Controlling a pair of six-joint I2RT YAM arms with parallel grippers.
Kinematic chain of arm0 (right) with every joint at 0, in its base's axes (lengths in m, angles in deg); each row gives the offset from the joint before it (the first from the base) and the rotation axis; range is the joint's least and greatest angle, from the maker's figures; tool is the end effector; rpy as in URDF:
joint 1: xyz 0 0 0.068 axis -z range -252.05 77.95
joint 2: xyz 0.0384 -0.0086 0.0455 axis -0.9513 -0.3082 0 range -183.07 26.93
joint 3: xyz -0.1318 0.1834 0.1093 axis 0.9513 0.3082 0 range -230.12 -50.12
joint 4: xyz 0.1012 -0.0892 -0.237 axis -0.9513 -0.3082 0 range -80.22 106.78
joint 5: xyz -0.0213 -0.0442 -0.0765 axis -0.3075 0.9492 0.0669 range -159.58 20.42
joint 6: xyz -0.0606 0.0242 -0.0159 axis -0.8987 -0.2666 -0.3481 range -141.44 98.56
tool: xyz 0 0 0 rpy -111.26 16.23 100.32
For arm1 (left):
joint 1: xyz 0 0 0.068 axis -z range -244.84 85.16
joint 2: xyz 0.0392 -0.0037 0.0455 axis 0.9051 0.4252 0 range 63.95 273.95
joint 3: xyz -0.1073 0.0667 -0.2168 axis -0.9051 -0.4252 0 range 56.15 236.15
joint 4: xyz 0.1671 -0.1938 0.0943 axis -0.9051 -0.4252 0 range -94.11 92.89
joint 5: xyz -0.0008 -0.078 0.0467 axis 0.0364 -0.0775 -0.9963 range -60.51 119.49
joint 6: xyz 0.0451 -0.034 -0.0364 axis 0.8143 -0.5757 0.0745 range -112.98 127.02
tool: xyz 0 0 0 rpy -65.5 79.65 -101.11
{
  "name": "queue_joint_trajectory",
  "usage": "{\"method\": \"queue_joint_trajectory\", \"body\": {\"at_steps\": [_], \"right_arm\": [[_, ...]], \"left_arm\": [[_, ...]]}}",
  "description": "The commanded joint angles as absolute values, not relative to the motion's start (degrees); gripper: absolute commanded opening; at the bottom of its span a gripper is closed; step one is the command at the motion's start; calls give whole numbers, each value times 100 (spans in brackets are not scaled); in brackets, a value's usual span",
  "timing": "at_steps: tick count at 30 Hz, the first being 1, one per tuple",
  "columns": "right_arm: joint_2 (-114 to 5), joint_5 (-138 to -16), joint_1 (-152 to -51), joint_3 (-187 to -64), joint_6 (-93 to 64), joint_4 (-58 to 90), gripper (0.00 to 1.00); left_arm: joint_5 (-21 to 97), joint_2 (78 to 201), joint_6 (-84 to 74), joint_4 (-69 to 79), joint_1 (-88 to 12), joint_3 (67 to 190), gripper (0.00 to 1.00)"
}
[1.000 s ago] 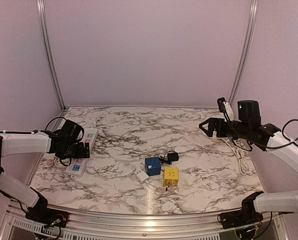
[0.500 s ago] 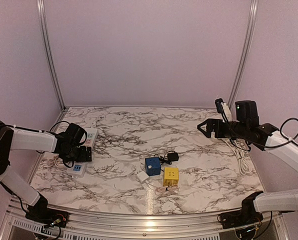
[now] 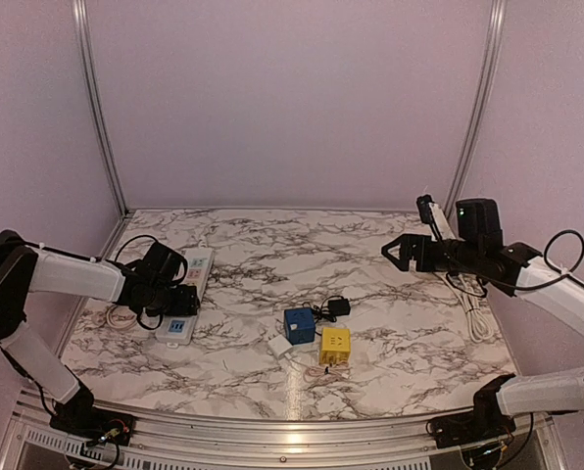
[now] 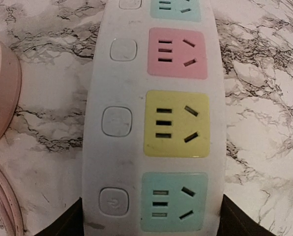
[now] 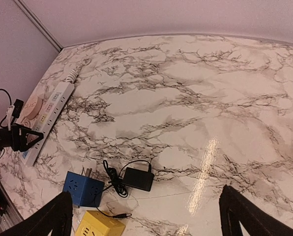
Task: Insert the plug
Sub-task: Move the socket to the center of the board.
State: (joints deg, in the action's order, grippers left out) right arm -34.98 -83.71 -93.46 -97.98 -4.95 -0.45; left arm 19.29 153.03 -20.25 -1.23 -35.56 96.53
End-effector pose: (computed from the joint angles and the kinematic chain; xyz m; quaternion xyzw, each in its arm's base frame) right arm 0.2540 0.1135 0.2568 -0.0974 0.8616 0.2594 0.4254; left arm 0.2728 -0.1420 0.1003 -0.0117 0.9444 -0.0762 0.3196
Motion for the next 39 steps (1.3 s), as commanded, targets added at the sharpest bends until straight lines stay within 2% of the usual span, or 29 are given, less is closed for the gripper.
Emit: {"method": "queue_joint_trajectory", "body": {"at_steps": [1, 9, 16, 21, 26, 29, 39], "right_arm": [[-3524, -8463, -9498, -9761, -368, 194, 98], [-3900, -8185, -10373, -9757, -536, 192, 98], [-4643, -7198, -11588, -10042, -492, 141, 98], [-5271, -6524, -12294, -10397, -394, 116, 98], [-5814, -6379, -12589, -10686, -233, 277, 97], [-6064, -6386, -12614, -10812, -189, 371, 96], [-6983, -5831, -13089, -11475, -125, -1, 95]], "left_arm": [[2284, 15821, -2429, 19, -3096, 9924, 65], [2144, 16644, -2969, 53, -2443, 10744, 67], [1735, 17181, -3678, -21, -1889, 11143, 70], [1438, 17306, -4004, -50, -1625, 11119, 77], [1228, 17257, -4142, -120, -1443, 11026, 87], [1152, 17151, -4206, -124, -1386, 10930, 98], [833, 15998, -4326, -18, -1369, 10461, 99]]}}
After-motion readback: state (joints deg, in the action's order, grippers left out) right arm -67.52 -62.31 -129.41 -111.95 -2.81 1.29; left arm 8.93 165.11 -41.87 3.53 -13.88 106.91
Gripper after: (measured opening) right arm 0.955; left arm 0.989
